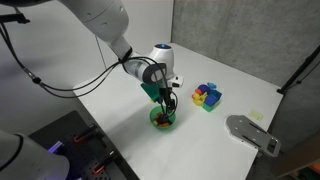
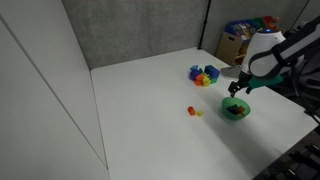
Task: Put the orange building block to the left in the green bowl
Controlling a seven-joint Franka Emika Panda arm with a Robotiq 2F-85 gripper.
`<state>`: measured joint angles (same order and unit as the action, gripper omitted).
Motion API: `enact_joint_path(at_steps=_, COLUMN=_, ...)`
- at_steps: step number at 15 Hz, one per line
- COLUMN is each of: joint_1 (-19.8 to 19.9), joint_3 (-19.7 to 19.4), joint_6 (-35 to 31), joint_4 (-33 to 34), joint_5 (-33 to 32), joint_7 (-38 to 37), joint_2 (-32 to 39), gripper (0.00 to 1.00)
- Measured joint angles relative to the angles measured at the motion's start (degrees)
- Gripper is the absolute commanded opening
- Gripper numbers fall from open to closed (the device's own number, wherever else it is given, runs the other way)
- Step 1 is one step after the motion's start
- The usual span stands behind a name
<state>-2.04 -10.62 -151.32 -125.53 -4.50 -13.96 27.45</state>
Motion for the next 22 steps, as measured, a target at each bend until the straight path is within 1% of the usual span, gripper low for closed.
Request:
enact_joint_path(at_steps=8, joint_1=0.10, joint_3=3.15, joint_6=12.39, joint_4=-0.87, joint_5=0.00, joint_7=5.60, joint_2=-14.04, gripper=1.00)
enact_joint_path(at_steps=11, joint_1=0.31, joint_3=4.38, joint_6=19.35, joint_4=-1.69, joint_5=0.04, joint_7=7.24, joint_2=-20.61, gripper=1.00)
enact_joint_path(at_steps=15, joint_1=0.43, joint_3=5.48, joint_6=29.95, joint_4=-1.79, joint_5=0.05, joint_7=7.57, joint_2=-29.66, gripper=1.00)
enact_joint_path(at_steps=19, joint_1=0.73, joint_3=6.10, joint_6=38.63, joint_4=-1.50, joint_5=0.25, joint_7=7.56, joint_2=-37.62, gripper=1.00)
enact_joint_path(at_steps=22, joint_1=0.76, joint_3=6.26, joint_6=44.77, joint_4=-0.44, joint_5=1.65, joint_7=7.56, joint_2=-42.56, gripper=1.00)
